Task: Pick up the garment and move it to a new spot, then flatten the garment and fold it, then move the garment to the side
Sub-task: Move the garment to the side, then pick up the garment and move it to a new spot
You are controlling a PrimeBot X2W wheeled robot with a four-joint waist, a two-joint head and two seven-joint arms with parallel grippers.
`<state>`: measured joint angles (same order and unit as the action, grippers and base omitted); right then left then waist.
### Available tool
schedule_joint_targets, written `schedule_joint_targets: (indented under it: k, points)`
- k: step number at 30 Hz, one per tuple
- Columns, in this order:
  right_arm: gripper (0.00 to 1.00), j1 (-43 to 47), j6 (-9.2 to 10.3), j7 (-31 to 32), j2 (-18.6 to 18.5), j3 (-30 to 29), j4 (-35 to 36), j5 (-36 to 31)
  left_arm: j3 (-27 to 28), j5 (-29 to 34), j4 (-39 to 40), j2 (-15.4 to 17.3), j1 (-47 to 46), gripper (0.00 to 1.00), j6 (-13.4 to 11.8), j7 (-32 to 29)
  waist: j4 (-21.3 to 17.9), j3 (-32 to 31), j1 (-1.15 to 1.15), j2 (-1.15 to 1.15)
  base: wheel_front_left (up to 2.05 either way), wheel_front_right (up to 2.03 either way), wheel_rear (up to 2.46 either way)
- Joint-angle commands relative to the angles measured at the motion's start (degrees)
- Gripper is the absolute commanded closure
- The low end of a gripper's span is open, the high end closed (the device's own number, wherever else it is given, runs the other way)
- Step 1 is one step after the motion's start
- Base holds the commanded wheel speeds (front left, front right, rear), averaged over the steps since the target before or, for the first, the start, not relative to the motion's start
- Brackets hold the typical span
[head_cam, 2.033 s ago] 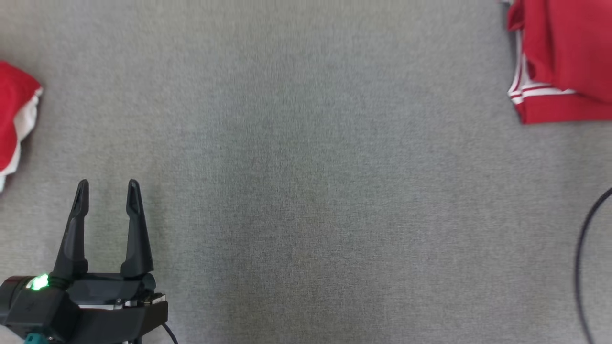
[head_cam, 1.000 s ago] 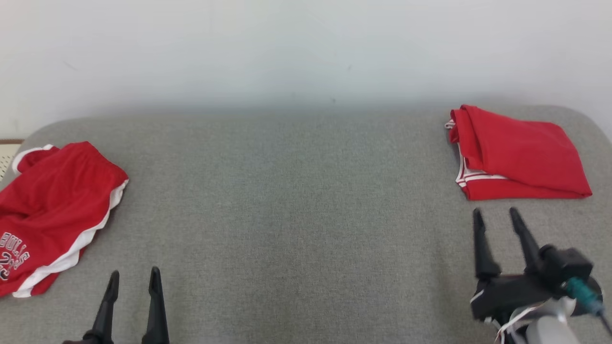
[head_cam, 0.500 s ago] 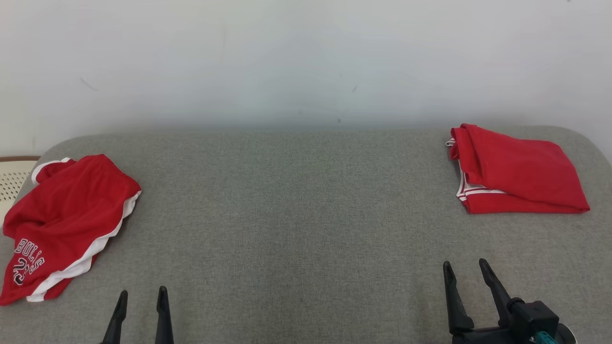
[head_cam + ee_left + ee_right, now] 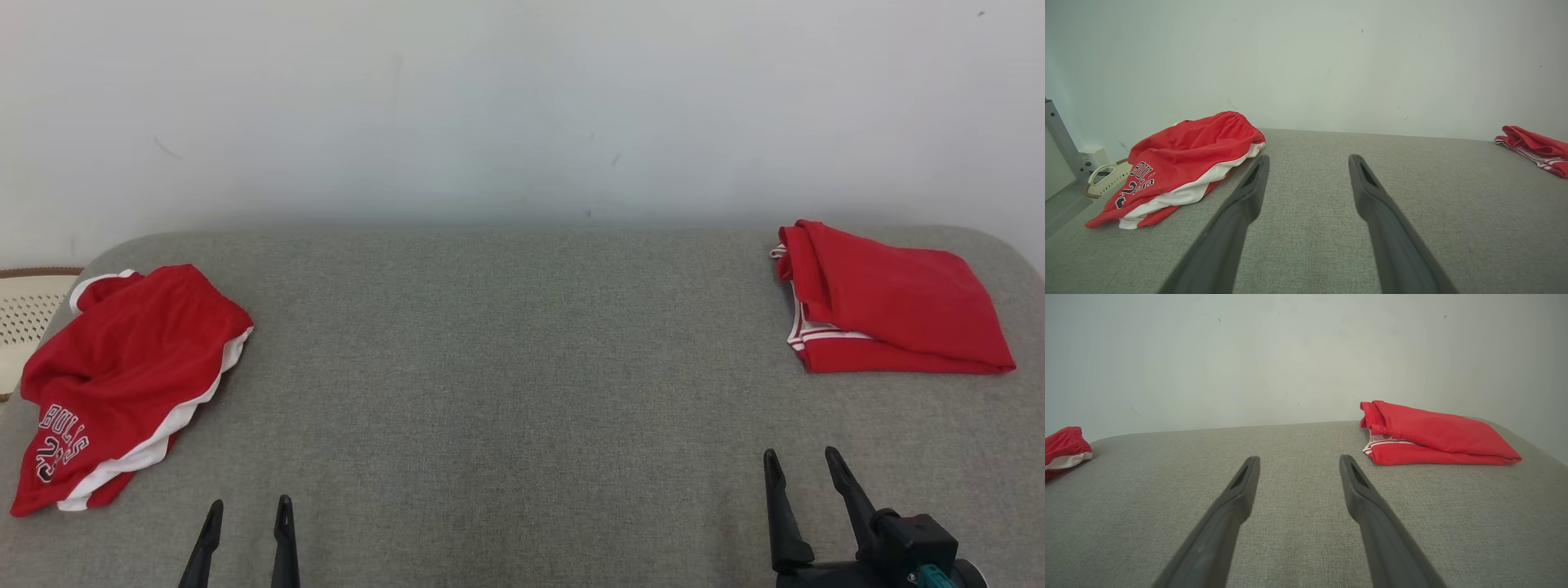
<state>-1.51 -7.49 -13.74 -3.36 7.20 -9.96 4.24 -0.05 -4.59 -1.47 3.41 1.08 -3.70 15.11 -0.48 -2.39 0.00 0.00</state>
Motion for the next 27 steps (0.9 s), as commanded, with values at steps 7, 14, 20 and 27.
schedule_joint_targets:
  k: [7, 14, 20, 27]
  points:
    - [0.00, 1.07, -0.01, 0.24, 0.30, -0.64, 0.03, -0.85, 0.75, -0.33, -0.23, 0.24, 0.81, 0.00, -0.14, 0.06, -0.08, 0.12, 0.00, 0.00, 0.00, 0.00, 0.00]
    - [0.00, 1.10, -0.01, 0.34, 0.41, -0.96, 0.10, -0.78, 1.15, -0.34, -0.32, 0.18, 0.99, 0.00, -0.12, 0.06, 0.35, 0.13, 0.00, 0.00, 0.00, 0.00, 0.00]
    - [0.00, 2.06, -0.01, 0.36, 0.46, -1.26, -0.17, -0.06, 1.16, -0.40, -0.56, 0.13, 0.62, 0.00, -0.05, 0.06, 3.07, 0.23, 0.00, 0.00, 0.00, 0.00, 0.00]
    - [0.00, 2.47, -0.01, 0.09, 0.50, -1.05, -0.68, 0.56, 1.47, -0.52, -0.73, 0.22, 0.96, 0.00, -0.14, 0.06, 9.91, 0.51, 0.00, 0.00, 0.00, 0.00, 0.00]
